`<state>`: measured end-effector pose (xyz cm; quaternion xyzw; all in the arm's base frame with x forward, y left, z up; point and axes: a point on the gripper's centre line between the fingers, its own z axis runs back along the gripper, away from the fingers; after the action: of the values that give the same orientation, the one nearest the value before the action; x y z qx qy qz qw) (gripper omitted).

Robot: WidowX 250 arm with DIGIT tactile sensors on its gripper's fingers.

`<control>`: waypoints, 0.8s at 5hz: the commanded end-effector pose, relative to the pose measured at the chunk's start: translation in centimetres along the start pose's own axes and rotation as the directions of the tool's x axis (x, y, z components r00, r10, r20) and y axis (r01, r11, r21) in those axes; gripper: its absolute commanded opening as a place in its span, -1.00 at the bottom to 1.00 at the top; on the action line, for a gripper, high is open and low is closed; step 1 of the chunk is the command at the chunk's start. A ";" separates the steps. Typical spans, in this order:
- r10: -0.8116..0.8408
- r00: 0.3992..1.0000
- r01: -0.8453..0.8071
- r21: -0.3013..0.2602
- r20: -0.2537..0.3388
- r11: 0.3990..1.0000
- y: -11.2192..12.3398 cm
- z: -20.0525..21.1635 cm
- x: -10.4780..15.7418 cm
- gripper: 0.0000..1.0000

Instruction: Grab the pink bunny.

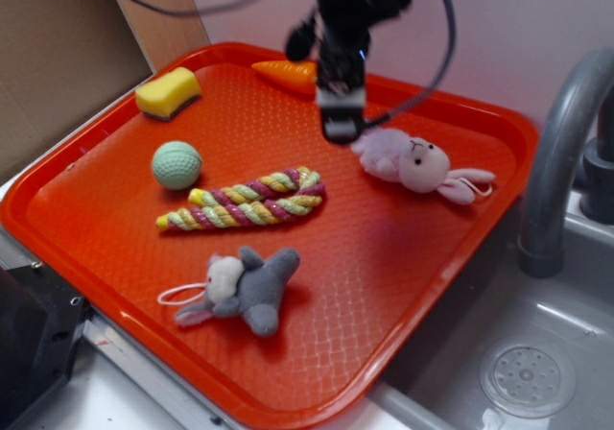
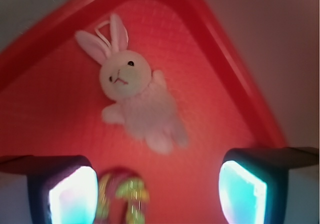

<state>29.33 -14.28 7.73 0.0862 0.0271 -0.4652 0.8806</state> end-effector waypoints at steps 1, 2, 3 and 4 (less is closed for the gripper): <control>-0.100 0.995 0.101 -0.032 0.009 0.994 -2.4 -2.6 1.9 1.00; -0.137 0.990 0.140 -0.086 0.039 0.986 -2.8 -3.5 1.7 0.25; -0.009 0.990 0.019 -0.070 0.137 0.997 -2.4 -3.0 1.1 -1.00; 0.200 0.961 -0.193 -0.055 0.191 0.980 -1.3 -0.7 -0.3 -1.00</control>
<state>28.39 -13.72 5.46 0.0289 -0.0280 -0.3801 0.9241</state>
